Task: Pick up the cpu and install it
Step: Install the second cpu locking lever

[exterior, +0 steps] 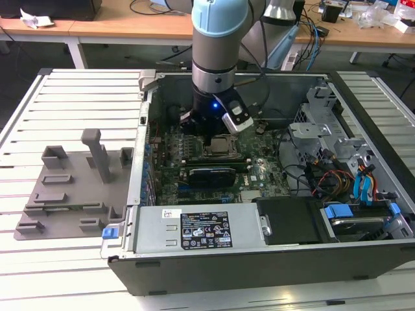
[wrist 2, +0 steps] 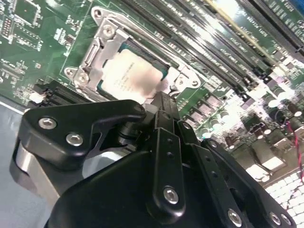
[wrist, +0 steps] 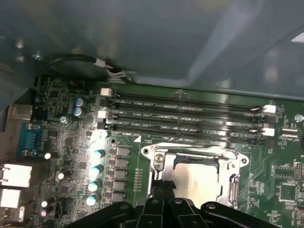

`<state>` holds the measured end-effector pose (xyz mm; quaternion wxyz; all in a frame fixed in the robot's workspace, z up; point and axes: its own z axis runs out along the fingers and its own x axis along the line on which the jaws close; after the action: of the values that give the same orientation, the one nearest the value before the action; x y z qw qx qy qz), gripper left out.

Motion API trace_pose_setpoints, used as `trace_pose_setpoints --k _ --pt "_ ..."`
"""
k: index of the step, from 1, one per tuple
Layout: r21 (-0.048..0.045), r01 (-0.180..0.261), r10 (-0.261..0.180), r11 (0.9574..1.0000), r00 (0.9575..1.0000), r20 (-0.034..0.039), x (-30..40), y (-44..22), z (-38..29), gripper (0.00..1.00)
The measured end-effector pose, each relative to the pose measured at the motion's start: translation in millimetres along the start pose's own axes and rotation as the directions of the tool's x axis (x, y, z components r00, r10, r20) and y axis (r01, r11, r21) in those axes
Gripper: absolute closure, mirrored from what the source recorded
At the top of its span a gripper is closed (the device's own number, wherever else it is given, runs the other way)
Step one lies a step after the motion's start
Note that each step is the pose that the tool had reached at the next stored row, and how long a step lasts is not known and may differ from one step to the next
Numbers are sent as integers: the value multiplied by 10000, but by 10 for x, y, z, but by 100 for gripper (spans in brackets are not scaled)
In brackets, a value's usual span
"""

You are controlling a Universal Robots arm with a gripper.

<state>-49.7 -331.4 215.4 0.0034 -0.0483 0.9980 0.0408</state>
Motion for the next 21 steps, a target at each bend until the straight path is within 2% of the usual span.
trace_pose_setpoints --k 2,4,7,10,16,21 --pt "39 1 -1 10000 10000 -5 -44 40 -3 89" --pt "97 0 0 10000 10000 -10 -85 44 -5 89" --pt "350 1 0 9994 10000 -37 -199 39 -4 89" --pt "458 3 -1 9990 10000 -50 -250 36 -4 89" --pt "588 1 2 9983 10000 -64 -295 38 -17 89" --pt "745 5 1 9972 10000 -78 -307 67 -140 89"
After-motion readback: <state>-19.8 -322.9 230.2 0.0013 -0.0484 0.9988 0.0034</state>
